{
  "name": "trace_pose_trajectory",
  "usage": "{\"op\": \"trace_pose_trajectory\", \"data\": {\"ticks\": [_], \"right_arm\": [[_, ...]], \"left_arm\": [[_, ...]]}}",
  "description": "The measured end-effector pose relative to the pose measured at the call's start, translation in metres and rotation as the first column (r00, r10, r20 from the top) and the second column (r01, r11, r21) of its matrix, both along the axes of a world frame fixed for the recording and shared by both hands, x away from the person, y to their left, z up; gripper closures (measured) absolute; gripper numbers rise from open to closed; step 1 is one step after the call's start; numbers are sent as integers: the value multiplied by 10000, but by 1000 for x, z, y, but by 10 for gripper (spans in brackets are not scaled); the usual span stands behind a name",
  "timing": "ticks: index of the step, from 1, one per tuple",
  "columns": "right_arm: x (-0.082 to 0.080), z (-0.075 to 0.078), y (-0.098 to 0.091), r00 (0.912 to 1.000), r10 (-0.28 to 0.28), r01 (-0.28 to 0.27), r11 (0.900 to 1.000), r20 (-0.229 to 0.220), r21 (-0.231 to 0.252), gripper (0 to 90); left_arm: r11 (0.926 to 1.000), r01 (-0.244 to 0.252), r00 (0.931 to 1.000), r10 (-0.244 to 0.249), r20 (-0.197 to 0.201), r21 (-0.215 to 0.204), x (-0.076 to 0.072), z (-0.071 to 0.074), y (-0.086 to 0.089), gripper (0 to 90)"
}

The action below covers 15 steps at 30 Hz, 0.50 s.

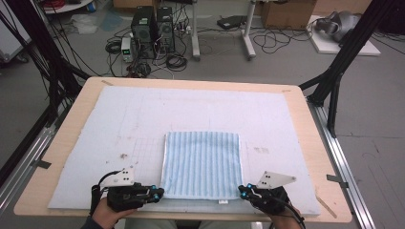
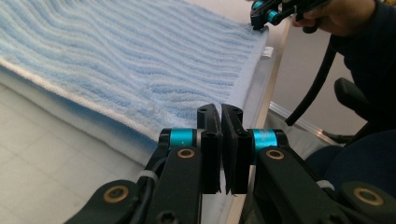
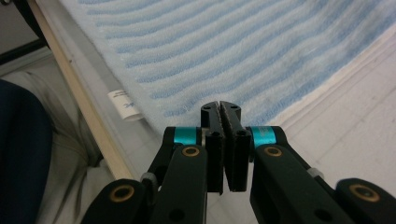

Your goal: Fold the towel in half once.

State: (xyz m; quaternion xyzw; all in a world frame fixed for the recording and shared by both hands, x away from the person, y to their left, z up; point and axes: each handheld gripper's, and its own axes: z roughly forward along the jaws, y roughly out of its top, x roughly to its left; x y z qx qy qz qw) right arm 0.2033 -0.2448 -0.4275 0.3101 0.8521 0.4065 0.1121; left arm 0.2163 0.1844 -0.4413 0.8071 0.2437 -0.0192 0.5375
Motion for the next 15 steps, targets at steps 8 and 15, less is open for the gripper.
{"op": "trace_pose_trajectory", "data": {"ticks": [8, 15], "right_arm": [[4, -12, 2, 9998, -74, 68, 9995, -181, -296, 808], [13, -1, -4, 9963, -831, 820, 9954, 200, 499, 618]], "left_arm": [[9987, -466, 9980, 475, -414, 219, 7, -4, -2, 674], [9903, -1386, 9903, 1386, 69, -66, 24, 1, 0, 567]]}}
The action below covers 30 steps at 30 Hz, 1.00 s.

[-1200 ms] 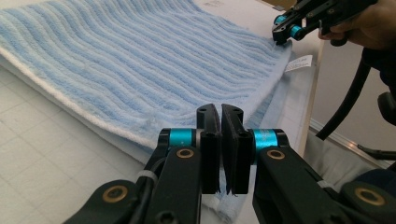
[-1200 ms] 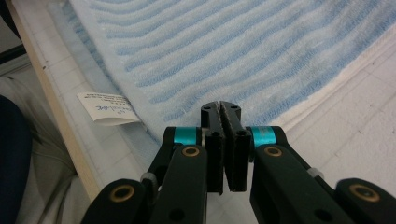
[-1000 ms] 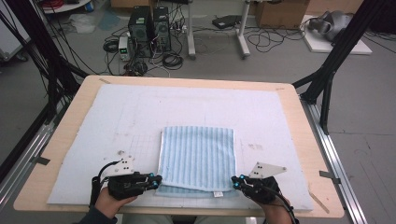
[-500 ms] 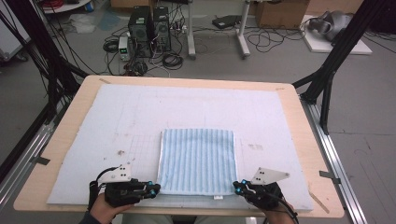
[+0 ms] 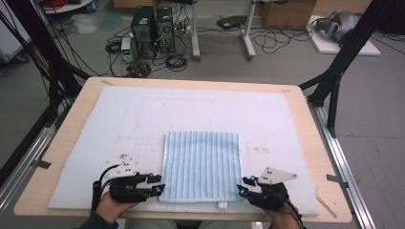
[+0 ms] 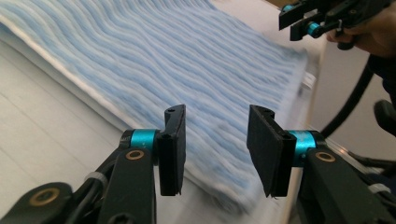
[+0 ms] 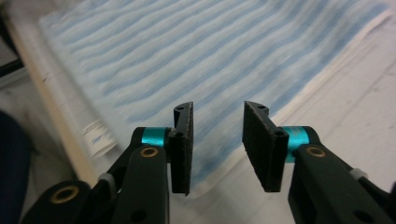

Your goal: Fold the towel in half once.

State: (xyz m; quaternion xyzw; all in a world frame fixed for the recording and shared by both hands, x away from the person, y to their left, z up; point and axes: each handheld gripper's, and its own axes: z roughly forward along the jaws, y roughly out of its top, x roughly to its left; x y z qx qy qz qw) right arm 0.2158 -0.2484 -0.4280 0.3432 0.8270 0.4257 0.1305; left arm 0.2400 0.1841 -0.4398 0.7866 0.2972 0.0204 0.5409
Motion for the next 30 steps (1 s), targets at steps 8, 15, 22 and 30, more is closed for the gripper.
{"op": "trace_pose_trajectory", "data": {"ticks": [8, 15, 22, 30], "right_arm": [[33, 7, -1, 9929, -1111, 1100, 9935, 430, 292, 526], [89, 15, 4, 9792, -1999, 1992, 9797, 343, 233, 386], [132, 16, 7, 9711, -2387, 2386, 9709, -8, -224, 392], [167, 4, 13, 9687, -2450, 2418, 9677, -403, -712, 452]], "left_arm": [[9960, -889, 9926, 893, 818, -93, 34, 10, -4, 531], [9875, -1574, 9820, 1552, 1073, 121, 84, 18, -11, 487], [9763, -2126, 9752, 2095, 721, 393, 122, 14, -18, 482], [9492, -2982, 9543, 2945, 502, 1005, 147, 1, -26, 483]]}}
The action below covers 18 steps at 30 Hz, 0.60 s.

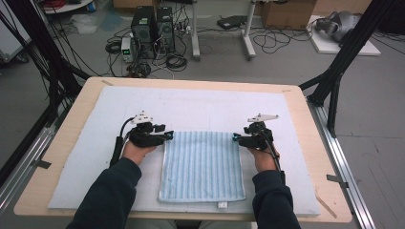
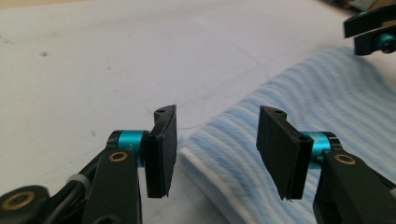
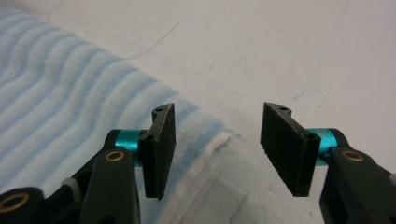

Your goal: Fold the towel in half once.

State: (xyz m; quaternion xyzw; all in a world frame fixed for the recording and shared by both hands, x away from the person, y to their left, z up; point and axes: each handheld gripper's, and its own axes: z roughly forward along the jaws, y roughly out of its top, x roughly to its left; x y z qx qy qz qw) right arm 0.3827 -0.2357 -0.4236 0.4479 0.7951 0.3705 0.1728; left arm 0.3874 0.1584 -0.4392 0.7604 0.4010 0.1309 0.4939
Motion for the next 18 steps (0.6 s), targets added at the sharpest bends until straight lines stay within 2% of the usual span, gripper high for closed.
{"op": "trace_pose_trajectory", "data": {"ticks": [2, 3, 5, 6, 7, 8, 11, 12, 14, 18], "right_arm": [[6, -7, 2, 9997, -5, 3, 10000, -262, -57, 473], [9, -10, 2, 9994, 50, -55, 9999, -342, -157, 482], [12, -16, 3, 9977, 189, -204, 9995, -654, -232, 519], [13, -18, 4, 9974, 206, -224, 9994, -693, -249, 533], [13, -18, 3, 9976, 255, -270, 9994, -651, -214, 566], [14, -18, 3, 9975, 350, -362, 9992, -620, -177, 605], [13, -19, 3, 9953, 695, -697, 9976, -668, -1, 793], [13, -19, 5, 9938, 901, -904, 9959, -651, -20, 836], [12, -18, 8, 9944, 931, -944, 9952, -505, -245, 857], [11, -15, 8, 9974, 712, -718, 9965, -144, -436, 863]], "left_arm": [[9992, -261, 9995, 266, -160, 294, 6, -5, -3, 505], [9991, -284, 9991, 293, -297, 303, 7, -6, -3, 509], [9979, -228, 9985, 258, -485, 609, 9, -11, -5, 546], [9973, -191, 9976, 237, -644, 712, 10, -13, -6, 565], [9969, -211, 9976, 259, -636, 753, 10, -13, -7, 593], [9963, -196, 9974, 252, -670, 834, 10, -13, -7, 630], [9932, -70, 9980, 143, -620, 1159, 9, -13, -11, 844], [9928, -94, 9979, 169, -621, 1192, 9, -13, -12, 855], [9946, -330, 9954, 415, -863, 982, 12, -12, -10, 868], [9947, -764, 9944, 811, -675, 692, 15, -12, -8, 876]]}}
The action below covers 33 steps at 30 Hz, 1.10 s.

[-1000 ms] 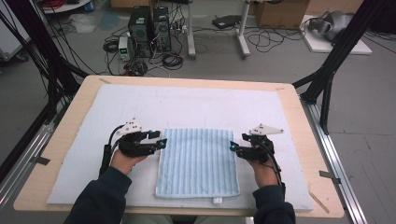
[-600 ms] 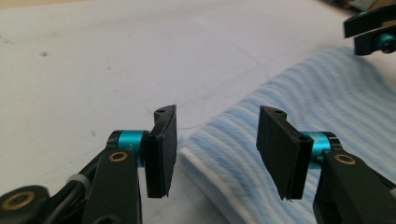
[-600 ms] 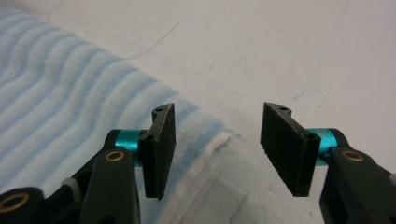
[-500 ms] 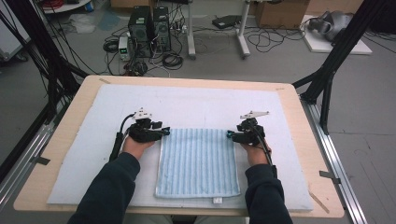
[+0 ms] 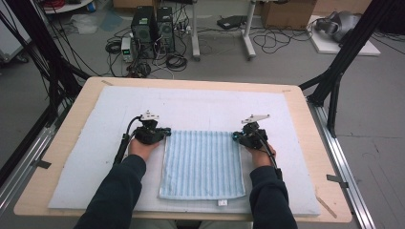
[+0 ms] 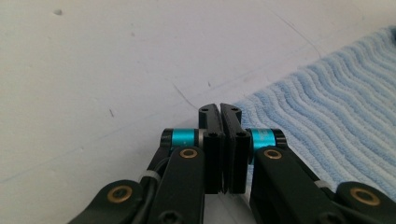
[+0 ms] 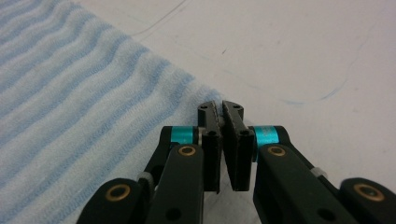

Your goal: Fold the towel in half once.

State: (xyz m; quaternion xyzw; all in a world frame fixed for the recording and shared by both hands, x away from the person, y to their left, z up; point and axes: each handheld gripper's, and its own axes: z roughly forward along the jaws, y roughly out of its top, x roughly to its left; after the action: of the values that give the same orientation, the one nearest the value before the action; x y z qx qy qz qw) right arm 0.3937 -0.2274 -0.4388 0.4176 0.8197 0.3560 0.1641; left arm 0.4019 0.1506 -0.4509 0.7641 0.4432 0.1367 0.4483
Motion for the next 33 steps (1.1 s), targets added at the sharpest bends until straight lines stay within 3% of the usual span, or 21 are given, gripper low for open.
{"op": "trace_pose_trajectory", "data": {"ticks": [5, 9, 13, 16, 17, 18, 19, 21, 23, 25, 28, 29, 33], "right_arm": [[1, 1, 1, 9992, -51, 55, 9999, 387, -110, 863], [4, 2, 2, 9968, -227, 240, 9996, 768, -169, 863], [9, 6, 2, 9951, -318, 323, 9995, 937, -40, 861], [12, 8, 6, 9938, -236, 265, 9993, 1086, -254, 839], [12, 8, 6, 9931, -262, 294, 9992, 1140, -266, 789], [12, 8, 6, 9928, -424, 452, 9987, 1121, -230, 679], [12, 8, 3, 9914, -765, 779, 9969, 1061, -93, 583], [9, 12, -3, 9893, -1050, 1041, 9945, 1014, 141, 492], [5, 16, -9, 9878, -1132, 1099, 9933, 1074, 369, 417], [-1, 23, -14, 9882, -969, 891, 9936, 1185, 692, 354], [-10, 31, -18, 9905, -650, 562, 9956, 1208, 745, 283], [-13, 33, -19, 9906, -563, 484, 9967, 1247, 652, 257], [-28, 43, -21, 9896, 24, -86, 9990, 1436, 428, 199]], "left_arm": [[9995, -22, 9998, 28, 189, -306, 5, 3, 2, 876], [9988, -119, 9980, 148, 612, -467, 13, 13, 0, 875], [9986, -191, 9993, 207, 326, -488, 16, 7, 3, 875], [9980, -271, 9987, 295, 421, -579, 16, 7, 5, 872], [9977, -236, 9984, 268, 506, -633, 15, 9, 5, 865], [9972, -216, 9972, 266, 692, -719, 14, 10, 6, 837], [9965, -255, 9966, 315, 760, -790, 13, 11, 7, 739], [9892, -143, 9967, 258, 774, -1457, 11, 16, 10, 584], [9867, 9, 9957, 143, 917, -1629, 5, 22, 13, 490], [9816, 153, 9950, 39, 1002, -1902, -1, 27, 14, 391], [9761, 513, 9917, -248, 1265, -2114, -12, 32, 14, 270], [9710, 864, 9877, -542, 1465, -2231, -18, 35, 14, 240], [9697, 1294, 9782, -906, 1869, -2074, -31, 43, 13, 216]]}}
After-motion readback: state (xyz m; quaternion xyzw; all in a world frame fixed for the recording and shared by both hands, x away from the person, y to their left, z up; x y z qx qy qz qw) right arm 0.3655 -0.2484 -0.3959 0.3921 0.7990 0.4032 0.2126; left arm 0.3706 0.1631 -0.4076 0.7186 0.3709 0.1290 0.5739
